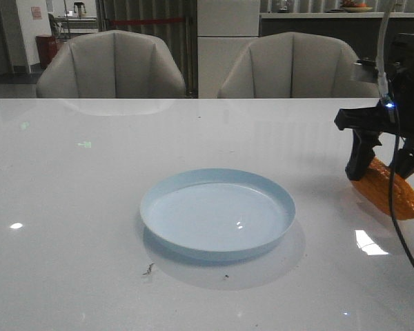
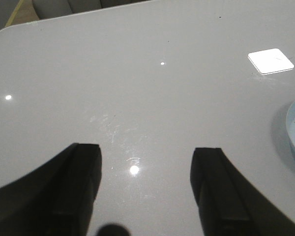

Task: Place corn on plate with both arms
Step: 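Lift the corn with the right gripper and carry it over the plate, then lower the corn onto the plate and open the right gripper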

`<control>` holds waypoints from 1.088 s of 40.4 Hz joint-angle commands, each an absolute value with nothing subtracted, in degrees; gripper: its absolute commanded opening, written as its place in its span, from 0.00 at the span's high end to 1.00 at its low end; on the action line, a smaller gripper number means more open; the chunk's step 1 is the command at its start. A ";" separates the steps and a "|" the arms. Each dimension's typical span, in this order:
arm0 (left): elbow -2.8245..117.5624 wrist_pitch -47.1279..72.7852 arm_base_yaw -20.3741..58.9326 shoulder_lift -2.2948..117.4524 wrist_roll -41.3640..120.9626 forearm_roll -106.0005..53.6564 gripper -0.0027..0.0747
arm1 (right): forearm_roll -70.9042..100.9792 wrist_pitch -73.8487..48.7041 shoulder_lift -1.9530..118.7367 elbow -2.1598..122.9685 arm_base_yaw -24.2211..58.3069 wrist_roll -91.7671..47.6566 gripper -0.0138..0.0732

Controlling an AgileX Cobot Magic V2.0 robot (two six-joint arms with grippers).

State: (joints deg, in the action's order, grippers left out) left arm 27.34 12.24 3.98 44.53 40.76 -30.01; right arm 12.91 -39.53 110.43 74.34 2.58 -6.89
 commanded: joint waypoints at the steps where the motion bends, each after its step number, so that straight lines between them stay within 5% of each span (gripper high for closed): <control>1: 28.99 8.79 4.49 44.44 40.78 -30.89 0.37 | 13.26 -43.02 107.61 80.98 4.37 -8.29 0.51; 13: 28.99 8.79 4.49 44.44 40.78 -30.89 0.37 | 13.31 -49.99 107.61 94.60 14.54 -8.34 0.51; 28: 28.99 8.83 4.49 44.44 40.78 -30.89 0.37 | 13.31 -48.16 110.91 96.03 29.49 -8.36 0.51; 44: 28.99 8.92 4.49 44.44 40.78 -30.89 0.37 | 9.22 -48.23 117.50 96.03 32.36 -8.36 0.49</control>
